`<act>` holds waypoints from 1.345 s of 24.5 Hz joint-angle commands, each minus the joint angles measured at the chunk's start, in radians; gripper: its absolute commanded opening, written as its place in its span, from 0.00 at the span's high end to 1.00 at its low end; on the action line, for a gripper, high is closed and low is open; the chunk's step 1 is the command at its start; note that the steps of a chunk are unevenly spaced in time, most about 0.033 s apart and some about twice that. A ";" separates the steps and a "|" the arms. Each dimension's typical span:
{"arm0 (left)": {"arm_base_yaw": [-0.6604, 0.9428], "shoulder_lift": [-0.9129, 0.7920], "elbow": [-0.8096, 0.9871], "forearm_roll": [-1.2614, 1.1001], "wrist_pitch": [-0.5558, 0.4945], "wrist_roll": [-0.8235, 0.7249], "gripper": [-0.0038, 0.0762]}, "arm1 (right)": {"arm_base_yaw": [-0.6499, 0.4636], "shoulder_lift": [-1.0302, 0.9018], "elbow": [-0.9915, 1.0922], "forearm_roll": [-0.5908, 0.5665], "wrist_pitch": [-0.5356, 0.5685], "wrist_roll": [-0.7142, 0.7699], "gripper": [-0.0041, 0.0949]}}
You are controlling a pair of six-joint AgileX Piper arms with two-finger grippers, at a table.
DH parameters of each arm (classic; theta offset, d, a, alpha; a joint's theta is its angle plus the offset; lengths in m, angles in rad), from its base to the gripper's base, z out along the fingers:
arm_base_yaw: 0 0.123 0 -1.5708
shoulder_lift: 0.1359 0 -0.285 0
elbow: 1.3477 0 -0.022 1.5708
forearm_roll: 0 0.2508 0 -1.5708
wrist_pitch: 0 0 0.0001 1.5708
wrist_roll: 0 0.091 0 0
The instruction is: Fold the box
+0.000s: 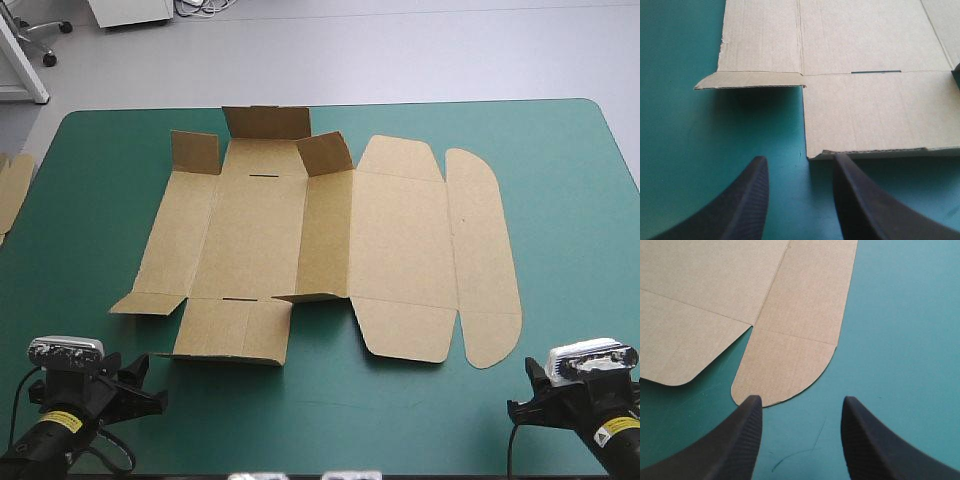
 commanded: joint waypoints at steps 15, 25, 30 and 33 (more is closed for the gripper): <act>-0.007 0.012 -0.026 -0.011 -0.065 -0.013 0.57 | -0.002 0.011 -0.027 -0.002 -0.066 -0.001 0.50; -0.003 0.152 -0.229 0.194 0.045 -0.189 0.49 | -0.002 0.013 -0.094 -0.029 -0.113 0.019 0.50; -0.003 0.422 -0.377 0.233 0.014 -0.196 0.49 | -0.002 0.014 -0.095 -0.022 -0.120 0.111 0.50; -0.001 0.553 -0.444 0.285 -0.025 -0.243 0.49 | -0.002 0.014 -0.095 -0.029 -0.076 0.127 0.49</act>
